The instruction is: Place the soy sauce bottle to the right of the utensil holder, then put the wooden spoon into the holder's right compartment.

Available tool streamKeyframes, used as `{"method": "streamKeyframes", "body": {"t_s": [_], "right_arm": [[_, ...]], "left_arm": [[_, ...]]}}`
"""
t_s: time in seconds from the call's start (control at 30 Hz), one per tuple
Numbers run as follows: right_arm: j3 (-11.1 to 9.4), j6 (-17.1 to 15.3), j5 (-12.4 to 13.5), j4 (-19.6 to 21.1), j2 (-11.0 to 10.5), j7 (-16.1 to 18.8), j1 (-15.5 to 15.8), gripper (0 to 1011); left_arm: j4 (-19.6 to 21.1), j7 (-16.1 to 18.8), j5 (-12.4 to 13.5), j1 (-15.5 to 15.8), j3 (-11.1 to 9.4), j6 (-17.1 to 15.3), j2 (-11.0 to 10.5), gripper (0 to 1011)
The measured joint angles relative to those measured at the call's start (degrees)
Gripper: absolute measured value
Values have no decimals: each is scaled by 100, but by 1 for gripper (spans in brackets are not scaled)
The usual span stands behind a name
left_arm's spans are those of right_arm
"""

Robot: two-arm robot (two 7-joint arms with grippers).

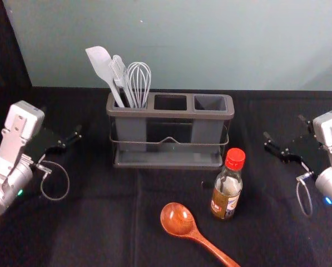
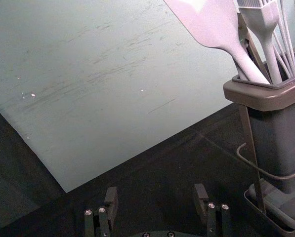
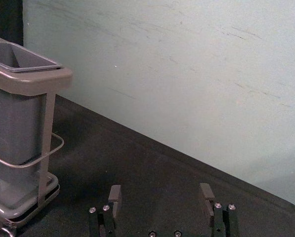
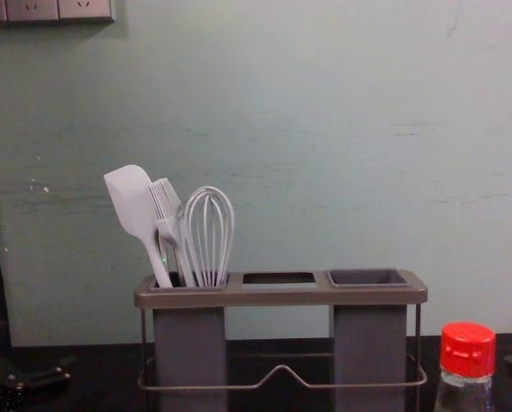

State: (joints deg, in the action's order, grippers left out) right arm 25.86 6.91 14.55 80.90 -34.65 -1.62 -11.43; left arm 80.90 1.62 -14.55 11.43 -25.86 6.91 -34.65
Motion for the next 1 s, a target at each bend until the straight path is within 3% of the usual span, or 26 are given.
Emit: {"method": "streamKeyframes", "body": {"t_s": [1.0], "right_arm": [[0,0,0,0,0,0,0,1002]], "left_arm": [[0,0,0,0,0,0,0,1005]]}}
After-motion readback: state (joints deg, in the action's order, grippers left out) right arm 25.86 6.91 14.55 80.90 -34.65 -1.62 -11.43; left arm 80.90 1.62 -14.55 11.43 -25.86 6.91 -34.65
